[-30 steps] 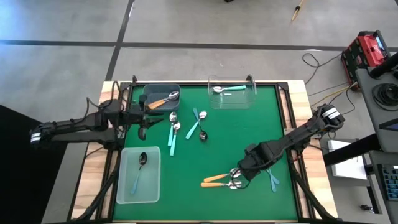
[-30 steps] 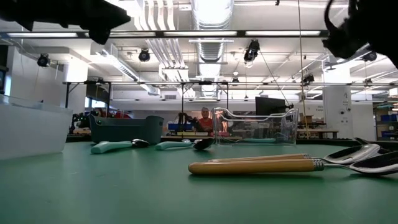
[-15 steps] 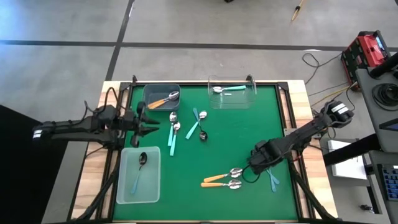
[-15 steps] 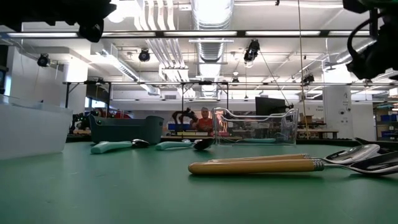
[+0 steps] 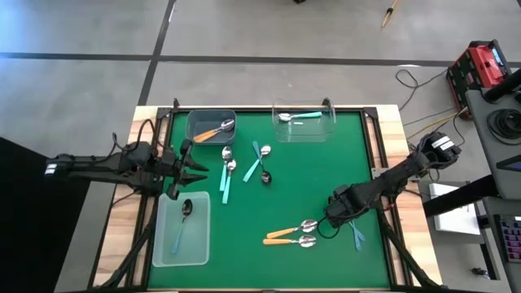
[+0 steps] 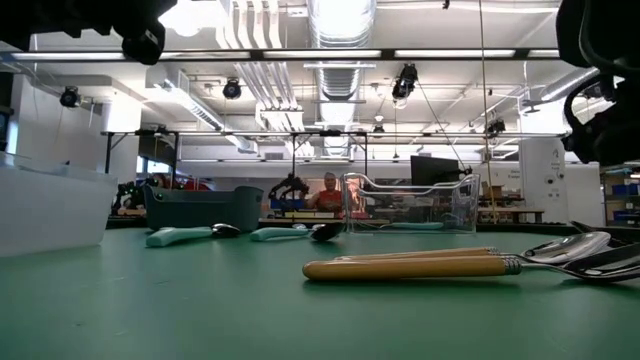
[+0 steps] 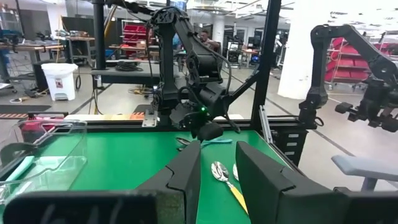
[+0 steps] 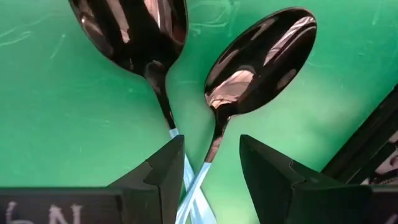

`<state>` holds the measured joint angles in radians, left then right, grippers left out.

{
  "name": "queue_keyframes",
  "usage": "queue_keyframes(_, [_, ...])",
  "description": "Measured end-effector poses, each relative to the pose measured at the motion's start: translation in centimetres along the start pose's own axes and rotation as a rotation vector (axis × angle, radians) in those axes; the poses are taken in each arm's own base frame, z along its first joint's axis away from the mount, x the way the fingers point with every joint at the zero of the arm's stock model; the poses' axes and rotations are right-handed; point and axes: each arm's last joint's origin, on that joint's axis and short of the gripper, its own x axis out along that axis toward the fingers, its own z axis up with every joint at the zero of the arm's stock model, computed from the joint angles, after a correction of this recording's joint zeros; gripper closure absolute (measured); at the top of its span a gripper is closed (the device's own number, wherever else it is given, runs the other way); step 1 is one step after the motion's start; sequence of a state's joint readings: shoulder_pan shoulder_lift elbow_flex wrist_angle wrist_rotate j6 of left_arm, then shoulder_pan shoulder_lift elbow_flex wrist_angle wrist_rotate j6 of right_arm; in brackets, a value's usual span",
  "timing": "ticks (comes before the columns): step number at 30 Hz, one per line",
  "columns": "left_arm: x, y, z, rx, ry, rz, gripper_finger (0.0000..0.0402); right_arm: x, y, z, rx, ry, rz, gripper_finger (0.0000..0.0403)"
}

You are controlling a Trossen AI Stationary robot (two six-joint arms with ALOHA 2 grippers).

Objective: Sort silverware by color (type)
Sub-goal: Put the bottom dark blue spoon into the white bin

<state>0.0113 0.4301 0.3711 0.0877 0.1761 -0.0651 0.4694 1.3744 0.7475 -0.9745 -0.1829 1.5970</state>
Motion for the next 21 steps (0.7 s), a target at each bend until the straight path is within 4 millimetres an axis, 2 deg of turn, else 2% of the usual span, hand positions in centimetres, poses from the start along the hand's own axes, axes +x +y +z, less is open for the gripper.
queue_keyframes(13, [0.0, 0.0, -0.1, -0.002, 0.009, 0.001, 0.0317, 1.6, -0.4, 0.3, 0.007, -0.001, -0.033, 0.0261])
queue_keyframes(21, [0.0, 0.0, -0.1, -0.003, 0.01, 0.001, 0.0317, 1.7, 0.1, 0.4, -0.016, -0.024, 0.018, 0.0323])
